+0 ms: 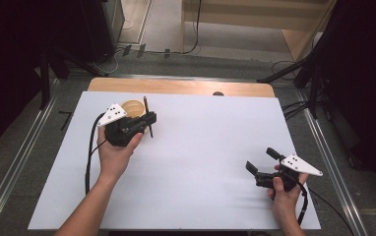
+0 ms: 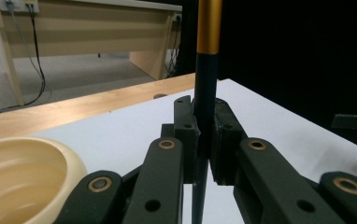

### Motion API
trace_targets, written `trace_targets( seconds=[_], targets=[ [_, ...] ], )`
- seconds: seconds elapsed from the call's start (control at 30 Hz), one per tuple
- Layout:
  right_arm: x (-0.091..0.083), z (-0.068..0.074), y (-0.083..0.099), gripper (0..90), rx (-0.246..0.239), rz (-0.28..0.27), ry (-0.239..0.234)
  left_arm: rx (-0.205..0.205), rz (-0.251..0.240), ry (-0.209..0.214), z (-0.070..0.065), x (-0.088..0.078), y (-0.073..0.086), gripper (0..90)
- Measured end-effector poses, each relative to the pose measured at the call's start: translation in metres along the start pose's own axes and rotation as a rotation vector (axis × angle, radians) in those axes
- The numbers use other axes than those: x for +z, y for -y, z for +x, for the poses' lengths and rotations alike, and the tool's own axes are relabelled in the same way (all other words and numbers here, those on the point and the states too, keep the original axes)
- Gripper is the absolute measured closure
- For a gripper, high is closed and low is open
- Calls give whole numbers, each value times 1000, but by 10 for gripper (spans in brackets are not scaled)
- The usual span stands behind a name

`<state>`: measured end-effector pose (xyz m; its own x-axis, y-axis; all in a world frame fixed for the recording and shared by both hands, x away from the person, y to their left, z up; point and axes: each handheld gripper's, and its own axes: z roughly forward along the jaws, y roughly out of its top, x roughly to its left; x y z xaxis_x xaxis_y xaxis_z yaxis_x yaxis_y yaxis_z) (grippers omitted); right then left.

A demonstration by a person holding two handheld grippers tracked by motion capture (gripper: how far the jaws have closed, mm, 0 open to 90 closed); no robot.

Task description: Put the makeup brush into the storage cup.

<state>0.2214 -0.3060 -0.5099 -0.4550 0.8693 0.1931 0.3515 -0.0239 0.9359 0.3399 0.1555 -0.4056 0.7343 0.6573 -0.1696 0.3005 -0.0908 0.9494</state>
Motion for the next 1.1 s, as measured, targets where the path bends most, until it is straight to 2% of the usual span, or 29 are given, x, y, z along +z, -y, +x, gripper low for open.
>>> trace_targets(
  seconds=[0.2, 0.57, 0.9, 1.1],
  targets=[
    [1, 1, -1, 0, 4, 1, 0, 15, -11, -16, 5, -3, -9, 843],
    [4, 3, 0, 0, -3, 15, -7, 10, -23, -52, 21, -8, -18, 843],
    [4, 3, 0, 0, 2, 12, -12, 16, -36, -85, 32, -5, -24, 843],
    [3, 4, 0, 0, 2, 7, -19, 4, -52, -111, 41, 1, -23, 843]
  ],
)
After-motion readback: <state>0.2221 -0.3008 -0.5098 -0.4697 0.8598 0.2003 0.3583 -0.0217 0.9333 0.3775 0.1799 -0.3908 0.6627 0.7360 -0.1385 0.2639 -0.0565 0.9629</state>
